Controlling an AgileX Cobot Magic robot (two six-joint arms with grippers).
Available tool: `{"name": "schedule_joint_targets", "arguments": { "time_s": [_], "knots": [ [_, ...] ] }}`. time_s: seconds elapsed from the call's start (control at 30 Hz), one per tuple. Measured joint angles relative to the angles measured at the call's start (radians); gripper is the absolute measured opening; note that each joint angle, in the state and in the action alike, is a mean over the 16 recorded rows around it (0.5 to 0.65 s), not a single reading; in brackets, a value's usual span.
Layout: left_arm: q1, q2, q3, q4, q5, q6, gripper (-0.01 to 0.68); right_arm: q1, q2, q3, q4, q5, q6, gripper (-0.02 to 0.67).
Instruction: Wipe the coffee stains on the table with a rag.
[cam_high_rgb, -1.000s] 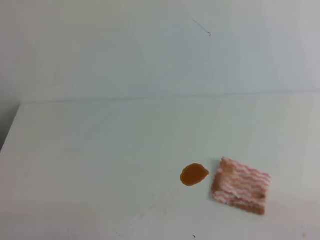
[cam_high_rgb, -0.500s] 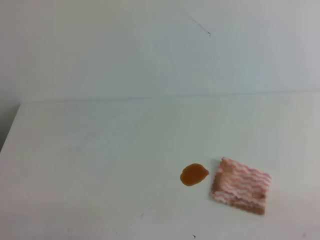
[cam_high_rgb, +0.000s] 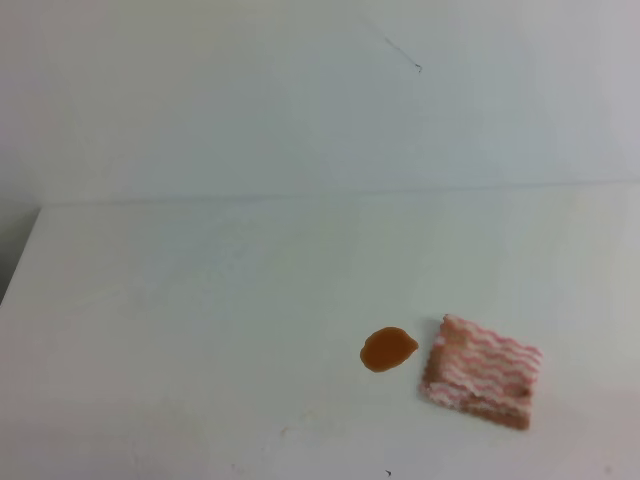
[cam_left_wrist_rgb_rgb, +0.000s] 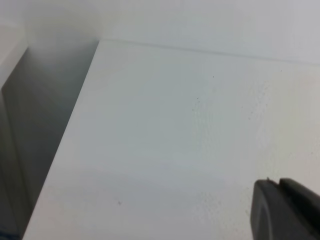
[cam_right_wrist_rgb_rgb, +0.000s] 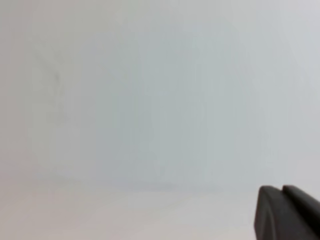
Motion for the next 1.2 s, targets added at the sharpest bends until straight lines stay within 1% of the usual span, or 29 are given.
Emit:
{"name": "schedule_joint_targets", "arguments": {
  "time_s": [0.33,0.43,0.53,0.63,0.73,0.87,1.03,1.1,1.2],
  "knots": [
    [0.000,0.000,0.000,0.000,0.000,0.000,0.000,0.000,0.000,-0.001,0.005,-0.535,0.002,-0.003],
    [0.000,0.000,0.000,0.000,0.000,0.000,0.000,0.000,0.000,-0.001,0.018,-0.635,0.003,-0.003],
    [0.000,0.000,0.000,0.000,0.000,0.000,0.000,0.000,0.000,-0.007,0.033,-0.652,0.003,-0.003],
    [0.000,0.000,0.000,0.000,0.000,0.000,0.000,0.000,0.000,-0.037,0.043,-0.571,0.003,-0.003],
    [0.000,0.000,0.000,0.000,0.000,0.000,0.000,0.000,0.005,-0.091,0.053,-0.420,-0.002,-0.003],
    [0.000,0.000,0.000,0.000,0.000,0.000,0.000,0.000,0.038,-0.200,0.063,-0.140,-0.008,-0.003],
    [0.000,0.000,0.000,0.000,0.000,0.000,0.000,0.000,0.140,-0.385,0.057,0.258,-0.027,-0.003],
    [0.000,0.000,0.000,0.000,0.000,0.000,0.000,0.000,0.201,-0.458,0.061,0.387,-0.049,-0.003],
    [0.000,0.000,0.000,0.000,0.000,0.000,0.000,0.000,0.312,-0.545,0.092,0.531,-0.111,-0.003]
  ]
}}
